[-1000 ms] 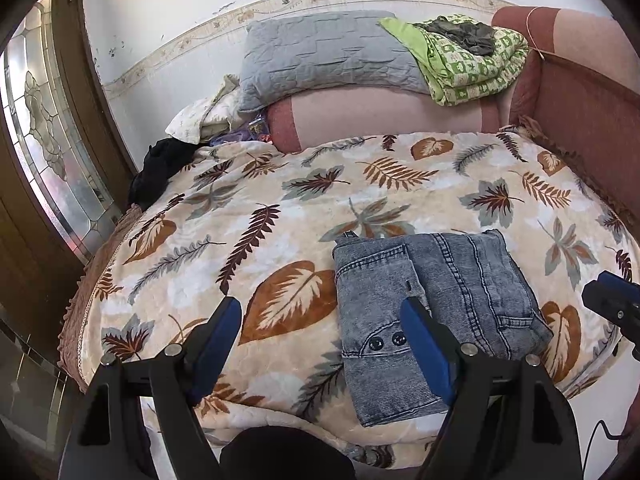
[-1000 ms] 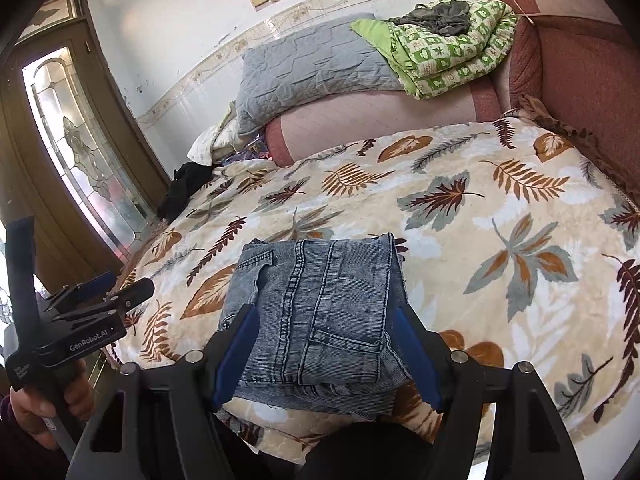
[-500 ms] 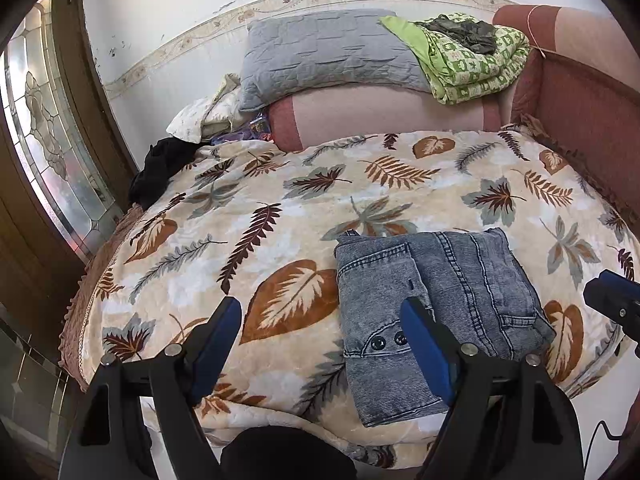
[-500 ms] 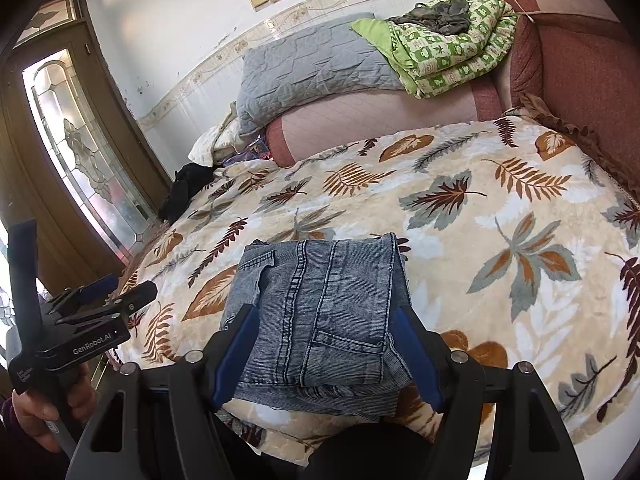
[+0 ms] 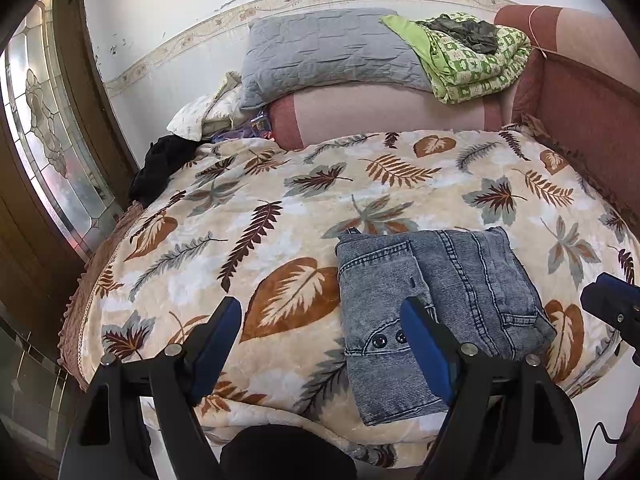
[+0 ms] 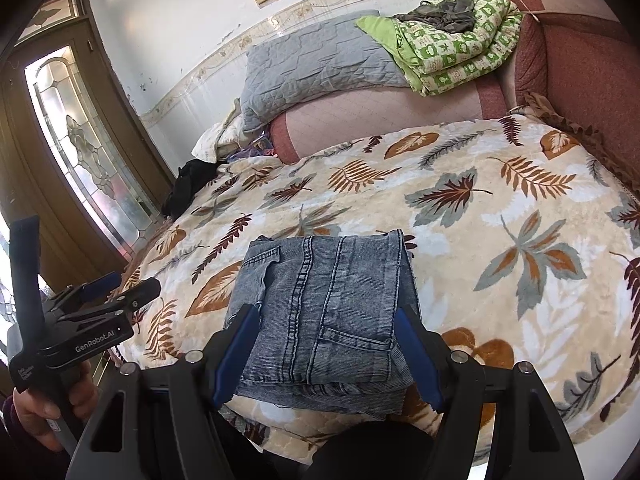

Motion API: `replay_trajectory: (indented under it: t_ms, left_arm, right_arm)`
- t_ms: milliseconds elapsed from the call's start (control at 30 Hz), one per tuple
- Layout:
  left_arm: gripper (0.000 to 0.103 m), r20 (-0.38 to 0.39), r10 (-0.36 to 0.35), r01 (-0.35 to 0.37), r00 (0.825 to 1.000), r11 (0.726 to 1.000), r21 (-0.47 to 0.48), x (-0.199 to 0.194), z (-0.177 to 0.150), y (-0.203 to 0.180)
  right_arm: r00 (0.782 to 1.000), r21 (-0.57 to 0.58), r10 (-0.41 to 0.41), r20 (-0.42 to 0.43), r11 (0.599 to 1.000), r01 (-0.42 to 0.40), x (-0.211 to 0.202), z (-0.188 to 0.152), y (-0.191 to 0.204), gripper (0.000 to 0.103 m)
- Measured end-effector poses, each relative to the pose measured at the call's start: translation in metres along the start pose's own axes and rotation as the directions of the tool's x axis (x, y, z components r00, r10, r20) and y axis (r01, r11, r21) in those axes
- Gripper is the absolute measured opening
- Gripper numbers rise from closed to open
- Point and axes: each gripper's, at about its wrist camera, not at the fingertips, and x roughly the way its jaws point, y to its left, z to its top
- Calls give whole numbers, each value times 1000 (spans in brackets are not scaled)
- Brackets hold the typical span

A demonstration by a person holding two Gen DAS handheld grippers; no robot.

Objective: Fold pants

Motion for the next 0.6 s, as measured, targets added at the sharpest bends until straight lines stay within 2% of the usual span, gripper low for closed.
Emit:
replay_trajectory:
  t_ms: [600]
  left_arm:
    - [82,-25,2,-2,1000,1000,-3,9,-5,1]
  right_arm:
    - [1000,5,2,-24,1000,-2,8,-4,0,73]
